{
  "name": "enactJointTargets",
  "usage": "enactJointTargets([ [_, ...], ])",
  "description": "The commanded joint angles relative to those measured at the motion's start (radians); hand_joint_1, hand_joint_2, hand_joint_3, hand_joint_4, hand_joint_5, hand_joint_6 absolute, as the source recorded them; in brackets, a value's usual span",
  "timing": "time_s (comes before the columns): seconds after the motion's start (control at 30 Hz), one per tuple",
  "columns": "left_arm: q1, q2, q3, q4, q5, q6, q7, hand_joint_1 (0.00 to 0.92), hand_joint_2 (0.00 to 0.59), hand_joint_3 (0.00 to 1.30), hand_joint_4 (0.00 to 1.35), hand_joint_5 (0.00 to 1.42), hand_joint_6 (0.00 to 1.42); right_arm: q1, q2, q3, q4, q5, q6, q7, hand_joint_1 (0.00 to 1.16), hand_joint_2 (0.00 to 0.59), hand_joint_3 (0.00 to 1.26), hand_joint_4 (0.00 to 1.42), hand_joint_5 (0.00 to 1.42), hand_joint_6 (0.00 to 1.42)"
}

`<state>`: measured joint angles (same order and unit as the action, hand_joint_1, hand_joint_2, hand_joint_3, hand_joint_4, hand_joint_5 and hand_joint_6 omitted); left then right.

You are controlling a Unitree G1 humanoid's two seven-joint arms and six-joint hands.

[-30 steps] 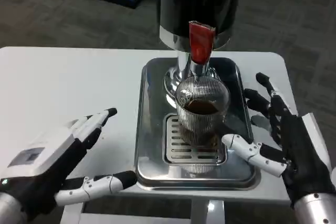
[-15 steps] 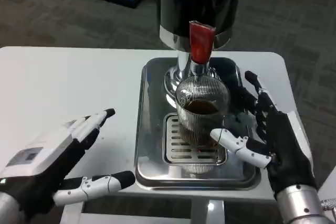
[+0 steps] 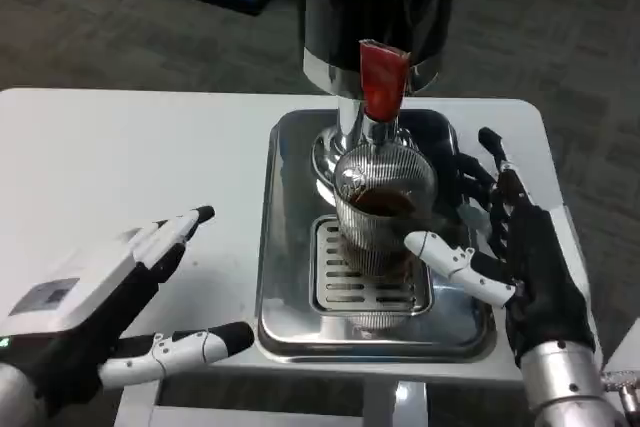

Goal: Grasp the cup under the faucet to collect the drink, then remove the cup.

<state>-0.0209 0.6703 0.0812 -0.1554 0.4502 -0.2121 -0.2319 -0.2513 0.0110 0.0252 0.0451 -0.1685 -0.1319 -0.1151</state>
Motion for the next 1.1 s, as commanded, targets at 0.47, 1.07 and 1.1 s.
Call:
enactJointTargets([
  [0.47, -0.012, 0.013, -0.012, 0.016, 0.035, 0.009, -0.021, 0.000, 0.061, 0.00, 0.00, 0.00, 0.00, -0.013, 0.002, 0.018, 0.031, 0.035, -0.056, 0.028, 0.73, 0.140, 0.01, 0.14, 0.15, 0.22],
  [1.07, 0.007, 0.020, 0.001, 0.021, 0.031, 0.007, -0.016, 0.000, 0.062, 0.00, 0.00, 0.00, 0.00, -0.052, 0.003, 0.078, 0.073, 0.012, -0.057, 0.054, 0.72, 0.138, 0.00, 0.13, 0.13, 0.20],
  [1.1, 0.010, 0.020, 0.002, 0.020, 0.031, 0.007, -0.017, 0.000, 0.062, 0.00, 0.00, 0.00, 0.00, -0.064, -0.003, 0.080, 0.089, 0.001, -0.059, 0.051, 0.72, 0.139, 0.00, 0.13, 0.13, 0.20],
])
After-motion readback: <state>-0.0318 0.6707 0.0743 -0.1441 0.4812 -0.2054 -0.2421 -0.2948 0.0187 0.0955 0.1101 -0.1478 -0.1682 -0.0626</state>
